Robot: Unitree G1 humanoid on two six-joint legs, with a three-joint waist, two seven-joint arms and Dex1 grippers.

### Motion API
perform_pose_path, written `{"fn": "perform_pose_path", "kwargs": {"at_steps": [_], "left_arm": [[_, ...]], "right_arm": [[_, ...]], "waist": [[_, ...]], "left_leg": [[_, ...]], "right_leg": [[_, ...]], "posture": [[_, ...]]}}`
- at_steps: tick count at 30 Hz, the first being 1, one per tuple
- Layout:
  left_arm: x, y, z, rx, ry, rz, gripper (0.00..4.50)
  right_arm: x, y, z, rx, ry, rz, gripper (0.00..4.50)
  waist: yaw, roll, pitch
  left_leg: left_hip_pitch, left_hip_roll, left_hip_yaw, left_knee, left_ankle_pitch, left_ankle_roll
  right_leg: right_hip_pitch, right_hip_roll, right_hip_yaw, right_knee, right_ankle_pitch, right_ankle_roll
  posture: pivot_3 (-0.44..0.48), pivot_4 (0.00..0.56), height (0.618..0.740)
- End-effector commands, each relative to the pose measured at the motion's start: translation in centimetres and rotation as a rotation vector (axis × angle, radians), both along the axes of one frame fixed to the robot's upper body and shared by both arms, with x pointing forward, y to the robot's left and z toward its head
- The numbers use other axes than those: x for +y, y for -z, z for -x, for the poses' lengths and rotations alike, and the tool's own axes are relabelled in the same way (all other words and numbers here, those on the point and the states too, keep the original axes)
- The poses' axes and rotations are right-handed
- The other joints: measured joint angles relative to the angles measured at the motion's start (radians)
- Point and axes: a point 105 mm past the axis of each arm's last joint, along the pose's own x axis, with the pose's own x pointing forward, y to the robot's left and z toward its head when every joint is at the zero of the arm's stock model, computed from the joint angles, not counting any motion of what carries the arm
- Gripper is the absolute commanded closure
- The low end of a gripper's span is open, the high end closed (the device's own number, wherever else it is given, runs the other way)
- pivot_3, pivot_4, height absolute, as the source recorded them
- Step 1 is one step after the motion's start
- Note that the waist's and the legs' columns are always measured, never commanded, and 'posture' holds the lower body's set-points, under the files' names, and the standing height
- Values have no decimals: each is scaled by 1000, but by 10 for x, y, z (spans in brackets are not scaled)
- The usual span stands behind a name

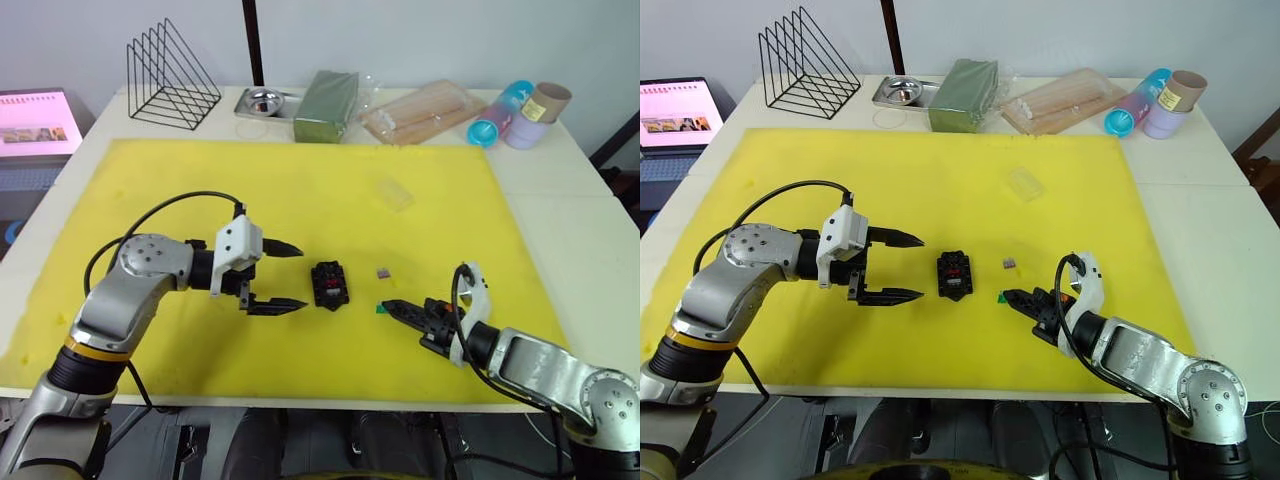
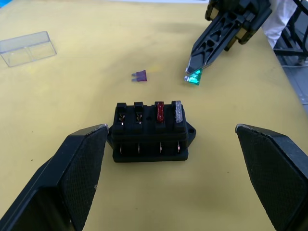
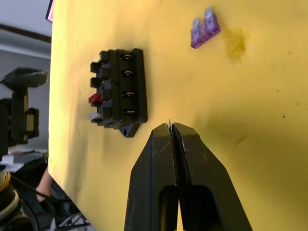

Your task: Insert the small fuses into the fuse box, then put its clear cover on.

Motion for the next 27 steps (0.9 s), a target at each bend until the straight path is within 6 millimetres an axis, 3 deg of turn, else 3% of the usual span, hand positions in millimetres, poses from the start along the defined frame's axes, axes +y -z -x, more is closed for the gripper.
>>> {"fn": "perform_pose_path", "kwargs": {"at_steps": [1,10,13,23,24,27], "left_arm": [[-2,-7,3,-34,14,16,0],[-4,-7,3,-37,16,19,0],[-4,-7,2,-38,14,20,0],[-4,-7,-1,-44,11,24,0],[-5,-7,-1,-44,11,24,0],[-4,-8,-2,-46,11,24,0]], "right_arm": [[7,-13,1,-46,-13,-27,4458],[5,-5,1,-2,12,15,4458],[3,-7,5,-23,-29,45,3823],[-8,-37,16,-154,-334,154,261],[-10,-41,15,-164,-365,172,28],[-18,-47,6,-173,-439,220,28]], "waist": [[1,0,0],[3,0,0],[4,0,0],[5,0,0],[5,0,0],[5,0,0]], "left_leg": [[0,0,0,0,0,0],[0,0,0,0,0,0],[0,1,0,0,0,0],[0,3,0,1,0,0],[0,3,0,1,0,0],[0,3,1,1,0,0]], "right_leg": [[0,0,0,0,0,0],[0,0,0,0,0,0],[0,0,0,0,0,0],[2,0,0,-2,0,0],[2,1,0,-2,0,0],[2,1,0,-3,0,0]], "posture": [[0,150,740],[0,150,740],[0,150,740],[0,150,740],[0,150,740],[0,150,740]]}}
